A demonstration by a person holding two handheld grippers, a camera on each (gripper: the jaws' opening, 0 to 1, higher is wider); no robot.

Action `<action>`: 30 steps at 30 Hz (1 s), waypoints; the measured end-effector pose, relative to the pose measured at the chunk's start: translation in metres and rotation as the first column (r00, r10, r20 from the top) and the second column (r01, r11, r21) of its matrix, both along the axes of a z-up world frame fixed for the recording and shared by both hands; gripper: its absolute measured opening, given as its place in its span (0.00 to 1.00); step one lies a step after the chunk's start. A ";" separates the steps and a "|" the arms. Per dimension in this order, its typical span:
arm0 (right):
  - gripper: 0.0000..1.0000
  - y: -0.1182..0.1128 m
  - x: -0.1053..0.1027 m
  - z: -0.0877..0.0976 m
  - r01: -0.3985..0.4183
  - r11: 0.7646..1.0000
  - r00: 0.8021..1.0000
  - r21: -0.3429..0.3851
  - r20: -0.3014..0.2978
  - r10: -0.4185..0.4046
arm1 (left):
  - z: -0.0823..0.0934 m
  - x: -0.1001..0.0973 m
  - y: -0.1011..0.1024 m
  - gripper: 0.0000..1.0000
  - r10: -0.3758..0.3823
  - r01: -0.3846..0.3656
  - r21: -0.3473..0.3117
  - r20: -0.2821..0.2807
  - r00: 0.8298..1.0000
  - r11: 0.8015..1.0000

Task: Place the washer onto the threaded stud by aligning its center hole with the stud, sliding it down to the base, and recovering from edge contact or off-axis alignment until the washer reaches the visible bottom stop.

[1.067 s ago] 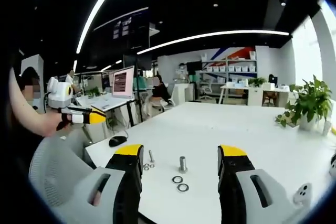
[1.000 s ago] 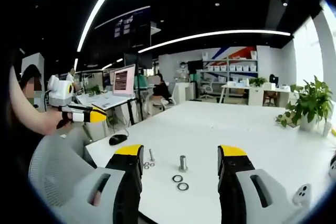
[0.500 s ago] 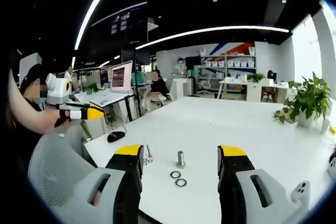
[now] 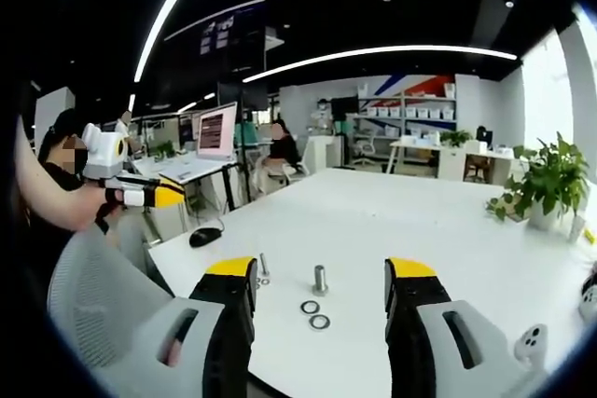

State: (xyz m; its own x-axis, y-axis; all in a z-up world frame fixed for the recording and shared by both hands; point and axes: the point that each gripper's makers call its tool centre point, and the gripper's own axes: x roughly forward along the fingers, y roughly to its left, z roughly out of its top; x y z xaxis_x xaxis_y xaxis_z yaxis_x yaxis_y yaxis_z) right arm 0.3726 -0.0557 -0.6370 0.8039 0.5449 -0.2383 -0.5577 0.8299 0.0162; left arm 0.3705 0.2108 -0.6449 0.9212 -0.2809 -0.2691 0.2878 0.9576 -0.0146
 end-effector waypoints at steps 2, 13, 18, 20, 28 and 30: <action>0.57 -0.001 0.000 0.000 0.004 1.000 1.000 -0.001 0.000 -0.004 | 0.000 -0.001 -0.001 0.18 -0.001 0.001 0.004 0.002 1.000 1.000; 0.57 -0.001 0.000 -0.003 0.003 1.000 1.000 -0.009 -0.009 -0.003 | 0.000 -0.002 0.001 0.18 0.006 -0.006 0.006 -0.002 1.000 1.000; 0.56 -0.001 0.000 -0.003 0.005 1.000 1.000 -0.009 -0.008 -0.005 | 0.000 -0.001 0.001 0.18 0.006 -0.006 0.004 0.000 1.000 1.000; 0.56 -0.002 0.000 -0.003 0.008 1.000 1.000 -0.010 -0.005 -0.008 | 0.000 -0.001 0.000 0.18 0.003 -0.003 0.007 -0.001 1.000 1.000; 0.56 -0.003 0.000 -0.005 0.004 1.000 1.000 -0.020 -0.009 -0.005 | 0.001 -0.002 0.000 0.18 0.006 -0.006 0.007 -0.001 1.000 1.000; 0.56 -0.003 0.000 -0.005 0.006 1.000 1.000 -0.020 -0.009 -0.006 | 0.002 -0.002 -0.002 0.18 0.003 -0.003 0.008 0.000 1.000 1.000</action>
